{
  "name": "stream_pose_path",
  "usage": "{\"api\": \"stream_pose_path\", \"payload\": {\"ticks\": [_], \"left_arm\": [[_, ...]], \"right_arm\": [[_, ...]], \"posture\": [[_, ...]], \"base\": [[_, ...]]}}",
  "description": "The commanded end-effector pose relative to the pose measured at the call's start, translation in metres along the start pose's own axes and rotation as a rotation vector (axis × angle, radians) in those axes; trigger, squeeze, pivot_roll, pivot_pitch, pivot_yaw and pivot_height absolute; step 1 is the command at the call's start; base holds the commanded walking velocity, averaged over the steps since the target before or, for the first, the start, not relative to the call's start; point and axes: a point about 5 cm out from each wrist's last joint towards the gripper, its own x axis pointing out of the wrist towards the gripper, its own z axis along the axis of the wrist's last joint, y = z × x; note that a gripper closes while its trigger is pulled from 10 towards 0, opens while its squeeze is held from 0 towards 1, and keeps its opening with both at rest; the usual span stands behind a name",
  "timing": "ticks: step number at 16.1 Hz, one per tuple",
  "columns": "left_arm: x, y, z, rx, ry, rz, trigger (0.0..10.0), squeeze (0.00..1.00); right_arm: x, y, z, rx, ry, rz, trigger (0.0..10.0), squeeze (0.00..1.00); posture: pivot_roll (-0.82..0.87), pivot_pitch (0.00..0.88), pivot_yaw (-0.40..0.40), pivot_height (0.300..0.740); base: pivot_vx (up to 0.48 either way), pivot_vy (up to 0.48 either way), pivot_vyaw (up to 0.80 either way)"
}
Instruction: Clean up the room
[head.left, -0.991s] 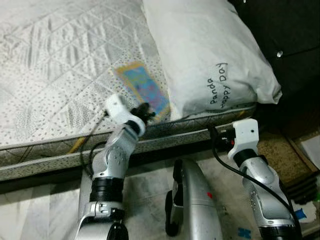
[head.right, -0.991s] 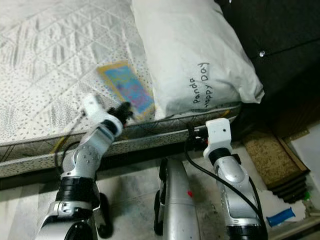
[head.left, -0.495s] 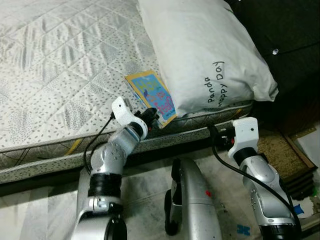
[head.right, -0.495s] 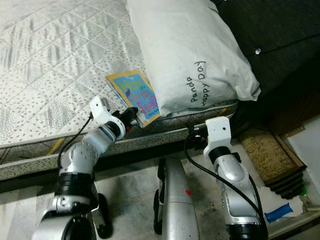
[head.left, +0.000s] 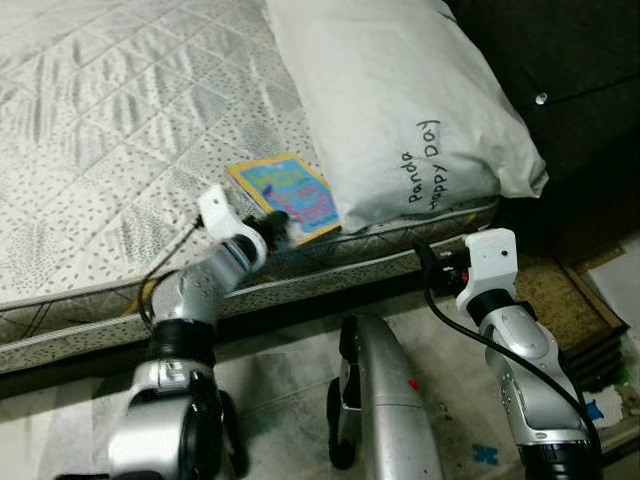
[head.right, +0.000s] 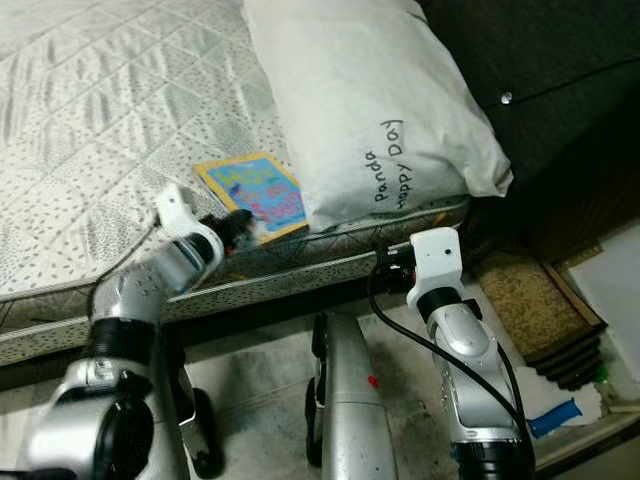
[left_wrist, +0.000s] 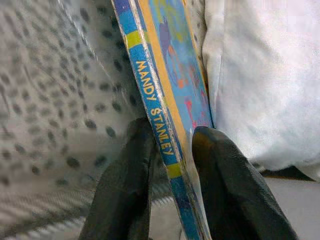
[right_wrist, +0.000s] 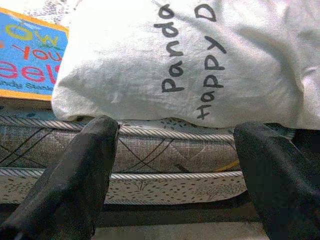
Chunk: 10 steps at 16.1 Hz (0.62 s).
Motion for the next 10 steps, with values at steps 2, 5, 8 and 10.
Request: {"api": "stream_pose_path", "payload": {"ticks": [2,5,8,10], "left_arm": [[0.002,0.002,0.008,0.018,-0.016,-0.001,10.0,1.00],[0.000,0.016,0.025,0.038,-0.063,0.046,10.0,1.00],[-0.003,0.030,0.040,0.062,-0.101,0.091,10.0,1.00],[-0.005,0.038,0.048,0.073,-0.126,0.121,10.0,1.00]], "right_arm": [[-0.001,-0.006,-0.004,-0.011,0.019,-0.015,10.0,0.00],[-0.001,-0.007,-0.003,-0.015,0.017,-0.019,10.0,0.00],[0.001,-0.006,-0.003,-0.016,0.015,-0.018,10.0,0.00],[0.002,-0.006,-0.003,-0.016,0.014,-0.018,10.0,0.00]], "posture": [[-0.18,0.210,-0.125,0.541],[-0.18,0.207,-0.126,0.541],[-0.18,0.205,-0.127,0.541],[-0.18,0.203,-0.127,0.541]], "base": [[0.000,0.000,0.00],[0.000,0.000,0.00],[0.000,0.000,0.00],[0.000,0.000,0.00]]}}
